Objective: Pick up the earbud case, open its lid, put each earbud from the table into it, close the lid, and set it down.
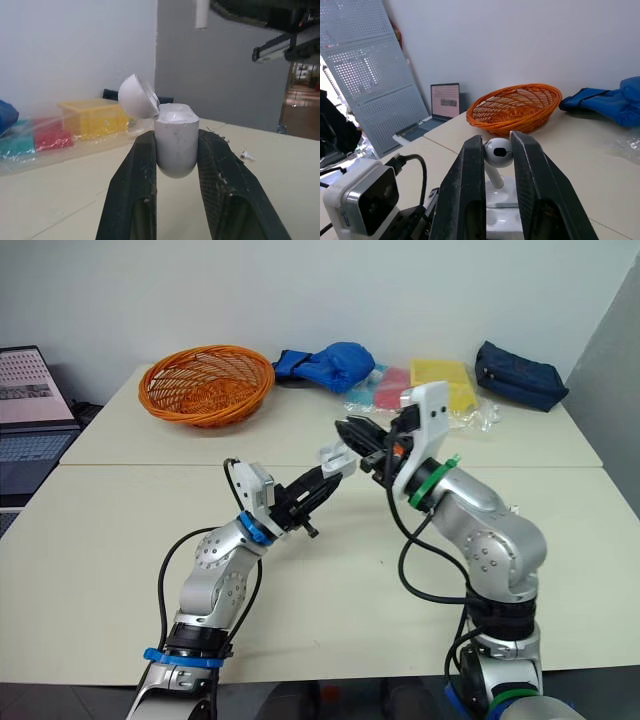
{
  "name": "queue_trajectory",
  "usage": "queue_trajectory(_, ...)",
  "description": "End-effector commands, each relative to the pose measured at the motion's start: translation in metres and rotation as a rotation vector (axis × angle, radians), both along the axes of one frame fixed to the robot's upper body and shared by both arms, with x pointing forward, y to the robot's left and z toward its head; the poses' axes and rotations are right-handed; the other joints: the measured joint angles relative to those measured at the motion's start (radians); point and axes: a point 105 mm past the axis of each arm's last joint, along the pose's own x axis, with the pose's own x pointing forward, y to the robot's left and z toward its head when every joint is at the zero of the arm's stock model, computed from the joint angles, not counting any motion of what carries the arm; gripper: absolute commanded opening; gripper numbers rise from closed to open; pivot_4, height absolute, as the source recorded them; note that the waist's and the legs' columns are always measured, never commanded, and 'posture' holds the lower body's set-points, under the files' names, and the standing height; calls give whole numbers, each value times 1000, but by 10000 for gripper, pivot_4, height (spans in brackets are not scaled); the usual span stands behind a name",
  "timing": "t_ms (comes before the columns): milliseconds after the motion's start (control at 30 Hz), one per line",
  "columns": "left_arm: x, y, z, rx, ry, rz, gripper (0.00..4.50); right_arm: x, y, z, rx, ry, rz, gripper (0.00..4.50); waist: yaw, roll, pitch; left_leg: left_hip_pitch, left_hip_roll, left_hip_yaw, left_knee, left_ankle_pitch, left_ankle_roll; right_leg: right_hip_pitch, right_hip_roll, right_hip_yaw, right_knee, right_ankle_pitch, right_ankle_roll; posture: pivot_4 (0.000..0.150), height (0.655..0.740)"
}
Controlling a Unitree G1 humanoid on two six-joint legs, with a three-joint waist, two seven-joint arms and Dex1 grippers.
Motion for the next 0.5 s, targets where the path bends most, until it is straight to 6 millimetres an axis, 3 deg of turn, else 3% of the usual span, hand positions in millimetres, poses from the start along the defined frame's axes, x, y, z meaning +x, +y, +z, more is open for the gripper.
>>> queue_trajectory(33,-3,-2,11,-10,-52,-5,7691,-2,-1,8,3,-56,-14,3895,-1,0,0,0,0,0,0,0,0,0,0,0,0,0,0,1500,7400)
queue_trajectory(500,-2,-3,14,-7,-71,-10,7691,2,6,-11,-34,-23,-36,3895,-1,0,0,0,0,0,0,0,0,0,0,0,0,0,-1,1500,7400)
